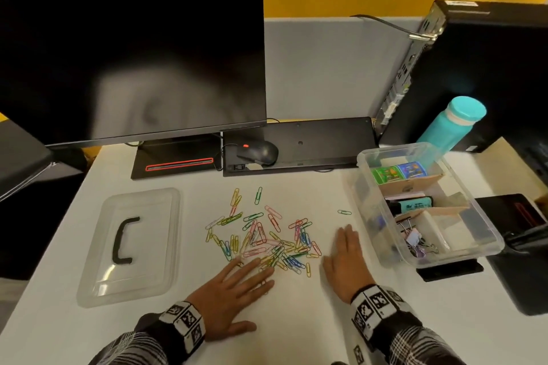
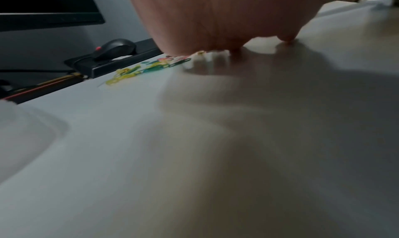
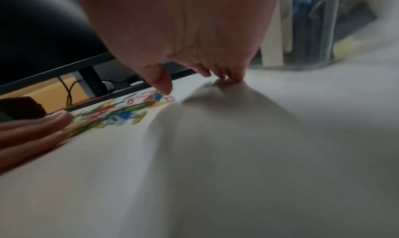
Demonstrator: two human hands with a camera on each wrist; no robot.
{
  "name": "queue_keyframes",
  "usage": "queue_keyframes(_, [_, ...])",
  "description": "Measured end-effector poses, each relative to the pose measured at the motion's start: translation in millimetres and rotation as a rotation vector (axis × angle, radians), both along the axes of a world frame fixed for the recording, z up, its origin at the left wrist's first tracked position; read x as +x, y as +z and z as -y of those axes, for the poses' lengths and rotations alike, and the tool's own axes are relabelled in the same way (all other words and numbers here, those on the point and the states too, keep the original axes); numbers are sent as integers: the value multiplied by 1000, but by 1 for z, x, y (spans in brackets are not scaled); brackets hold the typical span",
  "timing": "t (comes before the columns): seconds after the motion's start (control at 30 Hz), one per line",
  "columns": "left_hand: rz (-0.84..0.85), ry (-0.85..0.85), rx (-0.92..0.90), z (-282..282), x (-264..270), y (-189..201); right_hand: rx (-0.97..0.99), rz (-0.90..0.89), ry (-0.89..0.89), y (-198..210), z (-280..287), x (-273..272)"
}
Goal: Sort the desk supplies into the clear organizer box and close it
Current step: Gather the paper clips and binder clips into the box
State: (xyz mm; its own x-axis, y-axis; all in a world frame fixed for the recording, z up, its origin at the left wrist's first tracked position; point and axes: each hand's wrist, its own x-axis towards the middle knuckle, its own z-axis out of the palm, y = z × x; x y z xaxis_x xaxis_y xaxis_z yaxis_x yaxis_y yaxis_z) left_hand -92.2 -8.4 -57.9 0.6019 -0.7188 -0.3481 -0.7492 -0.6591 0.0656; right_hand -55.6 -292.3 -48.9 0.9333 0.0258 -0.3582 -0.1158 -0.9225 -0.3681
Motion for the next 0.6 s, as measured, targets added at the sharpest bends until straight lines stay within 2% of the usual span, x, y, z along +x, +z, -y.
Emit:
queue_keyframes(0.07, [10,115,-16,0,7,2,-76,-99,96,-1,-14,-9])
queue_keyframes(0.23, [-6,295,-47,-2,33,9,167,-80,311,8,-43,-6])
queue_keyframes(0.33, [-25,546,-123,-12,50,8,196,-10,173,11,-36,15])
queue_keyframes(0.43, [-119,786,-182,-23,61,1,38,-12,-37,7,-16,41])
queue_keyframes(0.53, [-184,779,-241,-14,56,-6,-9,-51,-128,-1,-11,57])
queue_keyframes(0.6, [-200,720,-296,3,50,-6,10,-63,-93,-4,-20,56])
